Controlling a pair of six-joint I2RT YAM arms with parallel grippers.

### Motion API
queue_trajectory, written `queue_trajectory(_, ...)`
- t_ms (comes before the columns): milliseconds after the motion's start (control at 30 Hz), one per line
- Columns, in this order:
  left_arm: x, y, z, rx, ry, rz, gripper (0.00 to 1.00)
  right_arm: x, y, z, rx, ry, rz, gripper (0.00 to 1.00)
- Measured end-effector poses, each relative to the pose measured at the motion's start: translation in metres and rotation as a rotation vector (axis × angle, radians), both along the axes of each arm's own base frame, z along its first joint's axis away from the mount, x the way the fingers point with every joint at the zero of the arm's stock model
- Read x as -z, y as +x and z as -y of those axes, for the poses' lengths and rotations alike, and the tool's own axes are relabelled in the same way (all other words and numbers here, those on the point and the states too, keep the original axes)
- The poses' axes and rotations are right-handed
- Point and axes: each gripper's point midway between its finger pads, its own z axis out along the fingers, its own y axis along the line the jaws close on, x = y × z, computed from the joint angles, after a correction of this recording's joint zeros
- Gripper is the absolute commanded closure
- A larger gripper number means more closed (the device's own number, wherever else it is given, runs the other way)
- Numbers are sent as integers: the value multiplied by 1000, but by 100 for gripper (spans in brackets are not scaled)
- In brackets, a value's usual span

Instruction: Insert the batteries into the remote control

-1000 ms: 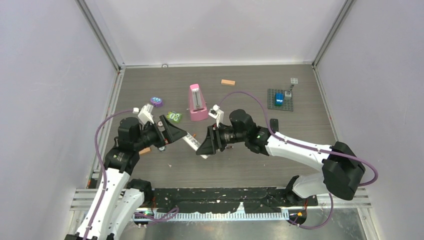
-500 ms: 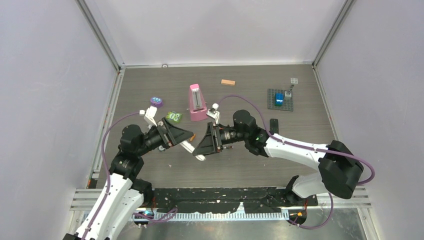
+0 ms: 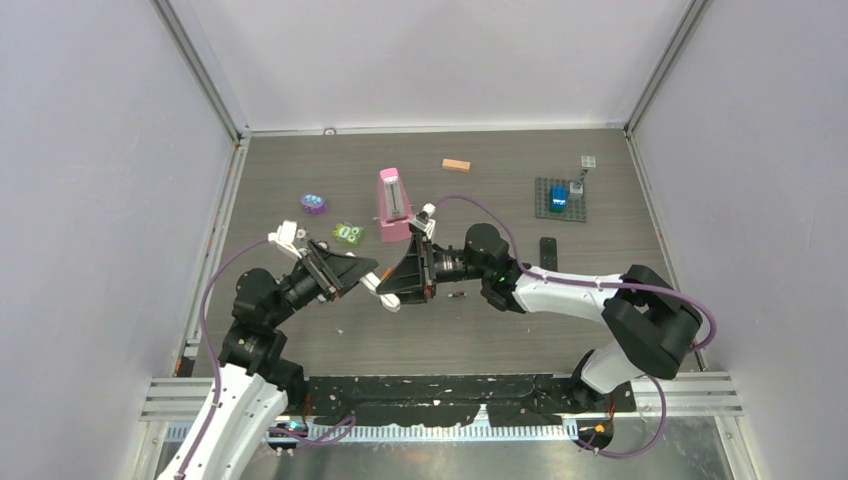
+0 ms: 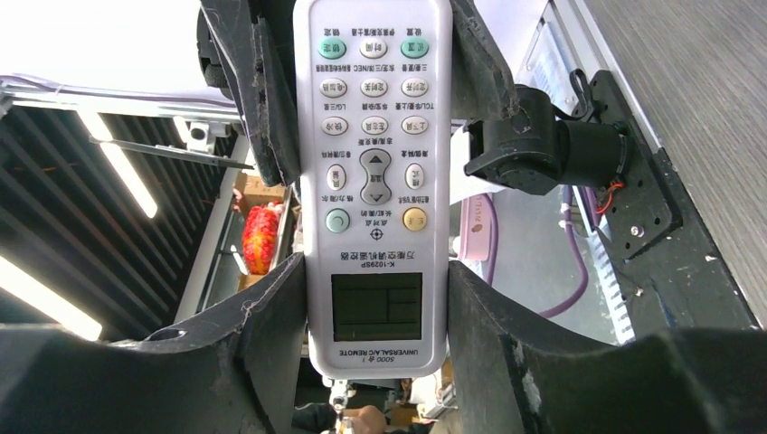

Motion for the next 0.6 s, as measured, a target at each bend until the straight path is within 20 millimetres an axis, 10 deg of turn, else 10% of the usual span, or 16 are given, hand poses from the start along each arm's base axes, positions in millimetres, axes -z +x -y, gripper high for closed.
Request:
queue_trajectory(267, 2, 7, -3, -41, -12, -35, 99, 2, 5, -6, -4, 37, -50, 52)
queue_trajectory(600, 22, 10, -9, -79, 98, -143, 100, 26, 22, -9, 96, -73, 34, 2)
